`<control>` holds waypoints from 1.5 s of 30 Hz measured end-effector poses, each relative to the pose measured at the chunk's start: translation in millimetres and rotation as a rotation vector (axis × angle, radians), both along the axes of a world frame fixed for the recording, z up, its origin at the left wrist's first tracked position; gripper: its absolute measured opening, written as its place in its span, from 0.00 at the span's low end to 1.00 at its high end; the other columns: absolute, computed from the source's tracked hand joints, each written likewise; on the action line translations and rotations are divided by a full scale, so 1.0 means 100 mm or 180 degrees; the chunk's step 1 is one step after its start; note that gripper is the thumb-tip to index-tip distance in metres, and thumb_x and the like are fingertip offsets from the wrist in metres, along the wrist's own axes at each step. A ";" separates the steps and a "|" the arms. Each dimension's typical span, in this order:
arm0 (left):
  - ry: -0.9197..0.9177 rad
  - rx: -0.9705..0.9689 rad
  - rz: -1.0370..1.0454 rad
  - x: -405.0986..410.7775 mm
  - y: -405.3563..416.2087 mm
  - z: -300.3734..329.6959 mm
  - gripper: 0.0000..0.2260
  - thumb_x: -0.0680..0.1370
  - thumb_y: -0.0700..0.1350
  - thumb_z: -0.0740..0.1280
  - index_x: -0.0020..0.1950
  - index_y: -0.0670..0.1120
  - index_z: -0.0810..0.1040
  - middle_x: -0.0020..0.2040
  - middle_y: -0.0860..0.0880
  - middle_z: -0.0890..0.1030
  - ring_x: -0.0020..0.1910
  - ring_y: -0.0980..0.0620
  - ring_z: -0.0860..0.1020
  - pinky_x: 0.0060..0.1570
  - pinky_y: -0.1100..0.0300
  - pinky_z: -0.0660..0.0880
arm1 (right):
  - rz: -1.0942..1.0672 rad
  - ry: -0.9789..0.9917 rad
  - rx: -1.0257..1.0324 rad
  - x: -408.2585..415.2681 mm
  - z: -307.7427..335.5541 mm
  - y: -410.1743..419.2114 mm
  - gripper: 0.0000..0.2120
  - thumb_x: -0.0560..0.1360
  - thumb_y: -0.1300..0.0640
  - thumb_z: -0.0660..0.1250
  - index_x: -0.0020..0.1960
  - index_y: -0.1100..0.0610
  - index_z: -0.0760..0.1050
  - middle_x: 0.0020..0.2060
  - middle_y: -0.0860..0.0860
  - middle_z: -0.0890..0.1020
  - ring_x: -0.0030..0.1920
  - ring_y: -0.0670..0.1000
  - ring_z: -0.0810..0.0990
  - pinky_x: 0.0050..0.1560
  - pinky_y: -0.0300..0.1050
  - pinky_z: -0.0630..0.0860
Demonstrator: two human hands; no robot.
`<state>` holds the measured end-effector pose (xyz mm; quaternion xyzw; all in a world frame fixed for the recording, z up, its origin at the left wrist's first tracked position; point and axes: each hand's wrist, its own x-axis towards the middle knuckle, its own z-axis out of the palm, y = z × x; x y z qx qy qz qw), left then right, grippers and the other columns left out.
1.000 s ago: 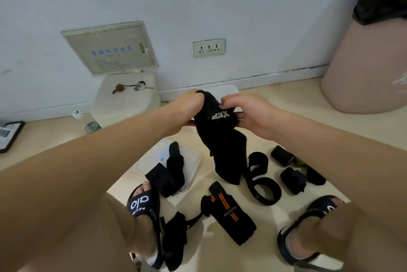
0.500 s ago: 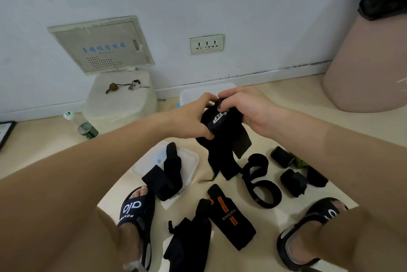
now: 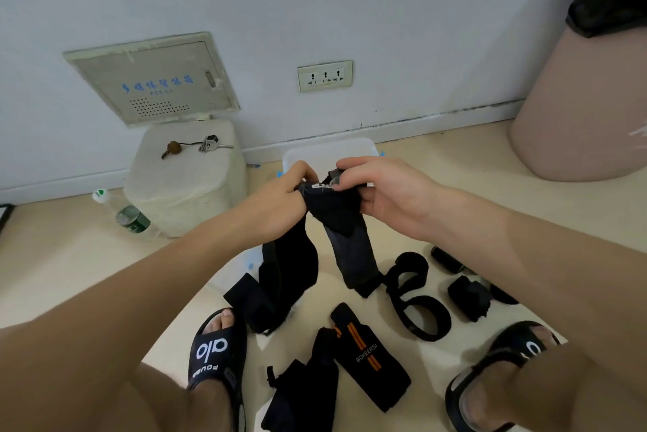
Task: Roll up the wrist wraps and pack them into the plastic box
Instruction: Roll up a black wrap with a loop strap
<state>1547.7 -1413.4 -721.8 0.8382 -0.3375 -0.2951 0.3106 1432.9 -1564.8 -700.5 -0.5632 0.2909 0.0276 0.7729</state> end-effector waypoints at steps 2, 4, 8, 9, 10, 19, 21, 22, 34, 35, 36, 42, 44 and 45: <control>-0.0054 0.0008 0.0010 0.03 0.01 0.04 0.05 0.84 0.44 0.58 0.57 0.50 0.72 0.51 0.40 0.80 0.42 0.49 0.71 0.43 0.54 0.67 | 0.0028 0.0075 -0.0004 -0.01 0.01 -0.01 0.24 0.75 0.69 0.69 0.70 0.63 0.73 0.48 0.55 0.81 0.47 0.51 0.82 0.54 0.45 0.77; -0.0006 0.0038 -0.0101 0.07 0.03 0.09 0.08 0.83 0.41 0.59 0.61 0.50 0.70 0.50 0.44 0.79 0.43 0.49 0.72 0.42 0.55 0.68 | 0.0028 0.0125 -0.0045 0.00 0.00 -0.02 0.22 0.74 0.68 0.70 0.67 0.57 0.75 0.49 0.53 0.84 0.47 0.50 0.84 0.53 0.46 0.78; 0.0572 0.0244 -0.0554 0.13 0.11 0.13 0.25 0.72 0.43 0.67 0.68 0.58 0.66 0.57 0.54 0.76 0.54 0.53 0.79 0.56 0.54 0.77 | -0.0197 0.0137 -0.0361 0.04 -0.01 -0.07 0.25 0.73 0.70 0.70 0.67 0.54 0.77 0.52 0.54 0.85 0.48 0.50 0.84 0.48 0.43 0.78; 0.0703 0.0240 -0.0627 0.12 0.13 0.13 0.29 0.70 0.45 0.67 0.69 0.59 0.65 0.60 0.55 0.75 0.55 0.55 0.79 0.59 0.53 0.78 | -0.0203 0.0120 -0.0448 0.05 -0.01 -0.08 0.26 0.73 0.71 0.70 0.67 0.53 0.77 0.54 0.55 0.84 0.49 0.50 0.85 0.49 0.42 0.78; 0.0798 0.0209 -0.0703 0.11 0.14 0.13 0.31 0.68 0.46 0.66 0.71 0.60 0.64 0.63 0.56 0.74 0.58 0.56 0.79 0.61 0.52 0.78 | -0.0166 0.0101 -0.0529 0.06 -0.01 -0.08 0.27 0.72 0.72 0.70 0.67 0.53 0.78 0.57 0.55 0.84 0.51 0.51 0.85 0.50 0.41 0.79; 0.1380 -0.0366 -0.0856 0.12 0.12 0.25 0.32 0.69 0.43 0.64 0.74 0.58 0.70 0.70 0.60 0.77 0.73 0.61 0.69 0.73 0.55 0.63 | 0.0585 -0.0191 -0.0716 0.12 0.13 -0.11 0.28 0.72 0.74 0.68 0.67 0.52 0.78 0.57 0.51 0.86 0.49 0.45 0.86 0.47 0.34 0.78; 0.1342 -0.0413 -0.0836 0.08 0.11 0.28 0.27 0.72 0.42 0.66 0.71 0.54 0.73 0.66 0.57 0.80 0.69 0.61 0.73 0.68 0.60 0.69 | 0.0622 -0.0232 -0.0739 0.13 0.15 -0.12 0.28 0.71 0.73 0.69 0.66 0.51 0.79 0.56 0.52 0.86 0.52 0.47 0.87 0.52 0.39 0.79; 0.1240 -0.0442 -0.0818 0.08 0.10 0.27 0.24 0.72 0.43 0.69 0.69 0.51 0.75 0.65 0.55 0.81 0.67 0.59 0.75 0.67 0.60 0.71 | 0.0623 -0.0222 -0.0755 0.14 0.16 -0.12 0.28 0.71 0.72 0.69 0.66 0.50 0.80 0.56 0.52 0.86 0.53 0.50 0.87 0.53 0.43 0.80; 0.1255 -0.0676 -0.0251 0.17 0.15 0.30 0.07 0.84 0.45 0.64 0.61 0.48 0.78 0.53 0.54 0.85 0.58 0.56 0.83 0.58 0.58 0.79 | -0.0850 -0.0257 -0.0405 0.23 0.24 -0.42 0.05 0.79 0.58 0.69 0.53 0.58 0.81 0.51 0.51 0.84 0.54 0.55 0.86 0.60 0.47 0.82; 0.1345 -0.0785 -0.0035 0.19 0.15 0.30 0.08 0.84 0.45 0.64 0.62 0.50 0.78 0.55 0.54 0.86 0.59 0.56 0.83 0.58 0.60 0.78 | -0.0911 -0.0212 -0.0454 0.22 0.23 -0.44 0.04 0.78 0.59 0.70 0.52 0.58 0.81 0.51 0.52 0.84 0.56 0.55 0.86 0.61 0.48 0.82; 0.1416 -0.0912 0.0206 0.20 0.14 0.31 0.09 0.84 0.45 0.65 0.63 0.51 0.78 0.57 0.54 0.86 0.59 0.56 0.83 0.58 0.60 0.78 | -0.0924 -0.0159 -0.0552 0.22 0.22 -0.44 0.04 0.77 0.62 0.70 0.51 0.58 0.82 0.51 0.53 0.84 0.56 0.55 0.85 0.62 0.49 0.81; 0.1666 -0.1274 0.1392 0.28 0.12 0.33 0.08 0.83 0.41 0.66 0.62 0.48 0.80 0.54 0.52 0.87 0.55 0.55 0.85 0.51 0.61 0.80 | -0.0473 0.0151 -0.1096 0.19 0.15 -0.33 0.23 0.68 0.74 0.70 0.59 0.57 0.81 0.52 0.55 0.84 0.57 0.55 0.84 0.65 0.48 0.79; 0.1861 -0.1251 0.1580 0.32 0.13 0.32 0.08 0.81 0.35 0.67 0.57 0.44 0.81 0.52 0.48 0.88 0.53 0.53 0.86 0.49 0.62 0.80 | -0.0364 0.0036 -0.1191 0.19 0.17 -0.30 0.26 0.68 0.75 0.69 0.62 0.55 0.80 0.53 0.53 0.85 0.55 0.48 0.85 0.61 0.43 0.79; 0.1938 -0.1210 0.1595 0.33 0.14 0.32 0.08 0.80 0.32 0.67 0.55 0.42 0.81 0.51 0.47 0.88 0.53 0.52 0.86 0.49 0.62 0.80 | -0.0378 -0.0044 -0.1328 0.19 0.17 -0.29 0.26 0.69 0.75 0.69 0.62 0.54 0.80 0.52 0.52 0.86 0.53 0.46 0.85 0.58 0.39 0.78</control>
